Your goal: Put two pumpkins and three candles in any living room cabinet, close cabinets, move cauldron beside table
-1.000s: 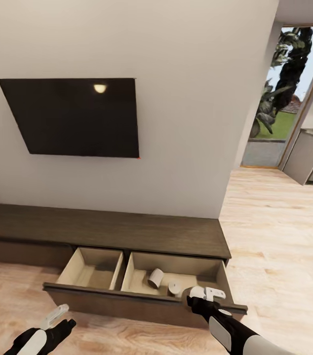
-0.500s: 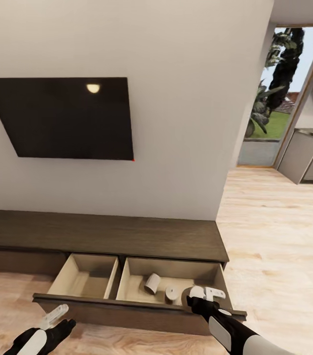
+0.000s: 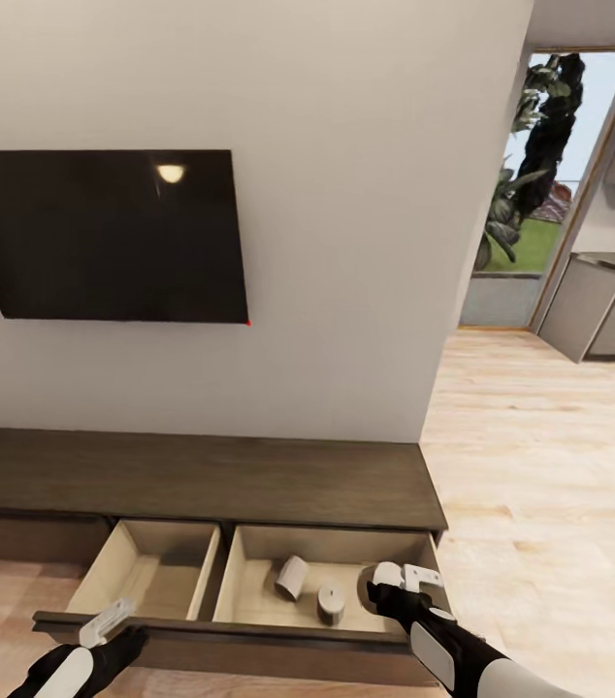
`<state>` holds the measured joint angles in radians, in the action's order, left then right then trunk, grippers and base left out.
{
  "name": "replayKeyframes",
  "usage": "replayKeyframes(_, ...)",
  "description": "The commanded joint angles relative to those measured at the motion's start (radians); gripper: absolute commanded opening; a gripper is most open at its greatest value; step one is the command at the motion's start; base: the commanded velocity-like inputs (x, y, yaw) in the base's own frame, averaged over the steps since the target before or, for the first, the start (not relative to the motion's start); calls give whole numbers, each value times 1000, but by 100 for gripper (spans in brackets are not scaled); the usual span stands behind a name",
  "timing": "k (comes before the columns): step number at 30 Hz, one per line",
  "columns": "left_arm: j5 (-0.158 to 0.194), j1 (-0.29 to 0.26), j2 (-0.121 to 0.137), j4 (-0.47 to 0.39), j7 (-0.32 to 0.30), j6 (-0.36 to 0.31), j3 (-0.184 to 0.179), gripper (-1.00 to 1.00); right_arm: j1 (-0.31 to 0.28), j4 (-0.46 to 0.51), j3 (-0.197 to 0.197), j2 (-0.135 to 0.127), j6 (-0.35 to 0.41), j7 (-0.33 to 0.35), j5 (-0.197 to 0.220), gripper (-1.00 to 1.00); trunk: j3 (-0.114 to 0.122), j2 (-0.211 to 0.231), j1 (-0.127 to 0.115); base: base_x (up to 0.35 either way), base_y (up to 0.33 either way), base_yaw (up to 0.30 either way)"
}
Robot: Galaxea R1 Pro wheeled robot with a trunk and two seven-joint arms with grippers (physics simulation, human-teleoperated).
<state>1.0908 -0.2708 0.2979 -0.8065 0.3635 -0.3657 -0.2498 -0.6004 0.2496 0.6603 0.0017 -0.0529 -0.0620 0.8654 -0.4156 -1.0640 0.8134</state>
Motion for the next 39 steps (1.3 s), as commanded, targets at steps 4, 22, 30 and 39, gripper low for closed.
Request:
replayKeyframes(4,9,-1,1,-3,8,0,-5,100,-1,0,8,0,-5,-5,9,-100,-1,-1,1,112,-2,0)
replayKeyframes(22,9,-1,3,-5,9,1,-5,100,-1,0,8,0,-4,-5,9,-100,-1,-1,1,93,27,-132)
replayKeyframes(30,9,-1,3,-5,9,1,-5,100,-1,0,9,0,-4,-5,9,-100,-1,-1,1,102,19,-110)
replayKeyframes(39,11,-5,5,-14,7,-9,-3,100,-1,2,10,0,-5,-4,8,-100,-1,-1,1,87,71,-2)
